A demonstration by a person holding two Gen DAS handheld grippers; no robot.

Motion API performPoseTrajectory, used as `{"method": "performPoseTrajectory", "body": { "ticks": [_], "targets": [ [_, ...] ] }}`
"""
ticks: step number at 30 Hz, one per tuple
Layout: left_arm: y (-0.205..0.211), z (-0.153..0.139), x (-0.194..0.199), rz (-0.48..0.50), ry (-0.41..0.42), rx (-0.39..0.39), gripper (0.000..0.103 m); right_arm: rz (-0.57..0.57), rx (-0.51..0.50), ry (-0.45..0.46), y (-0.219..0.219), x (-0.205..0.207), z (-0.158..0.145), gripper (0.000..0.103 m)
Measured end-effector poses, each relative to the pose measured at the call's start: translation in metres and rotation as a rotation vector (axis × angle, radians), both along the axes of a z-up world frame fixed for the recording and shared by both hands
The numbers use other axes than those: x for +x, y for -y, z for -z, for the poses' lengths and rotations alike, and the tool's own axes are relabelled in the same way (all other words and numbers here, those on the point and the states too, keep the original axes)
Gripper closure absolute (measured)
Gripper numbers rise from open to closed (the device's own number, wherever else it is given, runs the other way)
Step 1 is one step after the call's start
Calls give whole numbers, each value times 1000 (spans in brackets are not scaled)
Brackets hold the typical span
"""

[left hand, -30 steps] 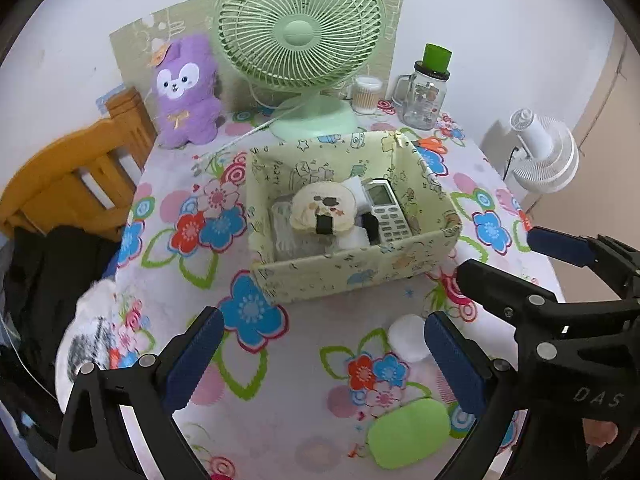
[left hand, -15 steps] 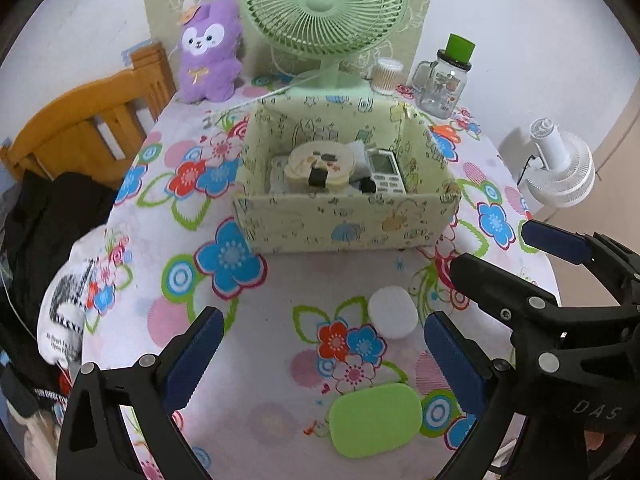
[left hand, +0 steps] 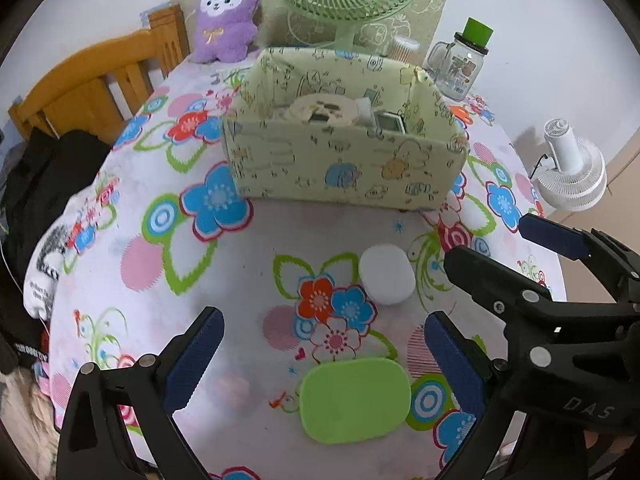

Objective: Organize rigid objects
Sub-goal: 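Withdraw both grippers from fabric box toward the green pad and white puck, then grasp lime-green oval pad with left gripper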

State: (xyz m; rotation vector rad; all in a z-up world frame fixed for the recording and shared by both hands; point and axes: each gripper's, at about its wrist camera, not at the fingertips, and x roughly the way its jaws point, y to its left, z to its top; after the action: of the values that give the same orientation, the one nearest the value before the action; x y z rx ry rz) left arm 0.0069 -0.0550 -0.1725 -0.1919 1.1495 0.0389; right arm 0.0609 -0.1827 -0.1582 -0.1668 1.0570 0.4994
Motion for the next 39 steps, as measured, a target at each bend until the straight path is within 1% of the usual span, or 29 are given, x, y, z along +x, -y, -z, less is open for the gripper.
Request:
{"method": "performPoseTrajectory", "body": {
  "ticks": [8,11,15,19,24,29,32,35,39],
  "targets": [
    [5,21,-15,-29,-25,-10,2,-39,-21,-28,2,-8,24,14],
    [6,31,-20,-41,-34,-32,2,-49,-30,-30,3,-12,31,14],
    [10,39,-28,-56,-33,-41,2,-66,-43,-37,6,-16,39,15],
    [14,48,-35,-74,-32,-43,2,-78,-49,-39,9,-20,49,17],
    [16,59,-40,-101,-47,-29,2,-86,-48,-67,11,-24,64,20],
    [21,65,-43,-95,-42,-9,2,-91,-46,-85,13,-26,75,20],
    [26,68,-44,-80,-39,-14,2,-93,-47,-92,16,-28,79,21],
    [32,70,-43,-60,-37,-2,2,-91,-51,-97,19,-28,81,21],
    [34,75,-41,-48,-57,-11,1,-78,-55,-104,25,-28,85,21]
  ]
}}
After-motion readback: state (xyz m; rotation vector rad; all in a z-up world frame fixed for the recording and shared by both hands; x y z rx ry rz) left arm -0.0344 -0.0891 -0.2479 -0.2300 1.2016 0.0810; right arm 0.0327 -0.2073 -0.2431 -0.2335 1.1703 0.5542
